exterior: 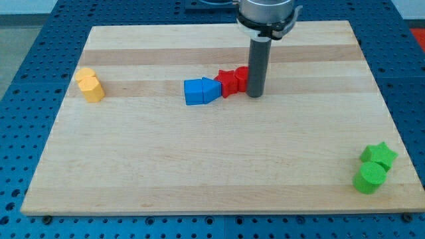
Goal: Push the green star into the blue triangle
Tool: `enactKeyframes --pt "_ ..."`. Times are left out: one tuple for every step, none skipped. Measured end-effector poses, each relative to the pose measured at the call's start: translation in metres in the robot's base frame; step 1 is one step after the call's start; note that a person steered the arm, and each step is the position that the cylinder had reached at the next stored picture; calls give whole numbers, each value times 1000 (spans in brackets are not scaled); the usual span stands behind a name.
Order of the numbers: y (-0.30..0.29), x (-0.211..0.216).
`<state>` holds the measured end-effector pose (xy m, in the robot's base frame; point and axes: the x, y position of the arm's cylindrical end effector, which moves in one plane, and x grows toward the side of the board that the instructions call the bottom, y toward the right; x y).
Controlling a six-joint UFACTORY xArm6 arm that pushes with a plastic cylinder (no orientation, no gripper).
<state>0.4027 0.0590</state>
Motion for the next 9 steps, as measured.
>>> enactKeyframes --pt "4 17" --pt "38 54" --pt "105 57" --pt "169 61" --pt "239 93" --pt "281 151" --pt "256 189" --pt "217 185" --pt "183 167"
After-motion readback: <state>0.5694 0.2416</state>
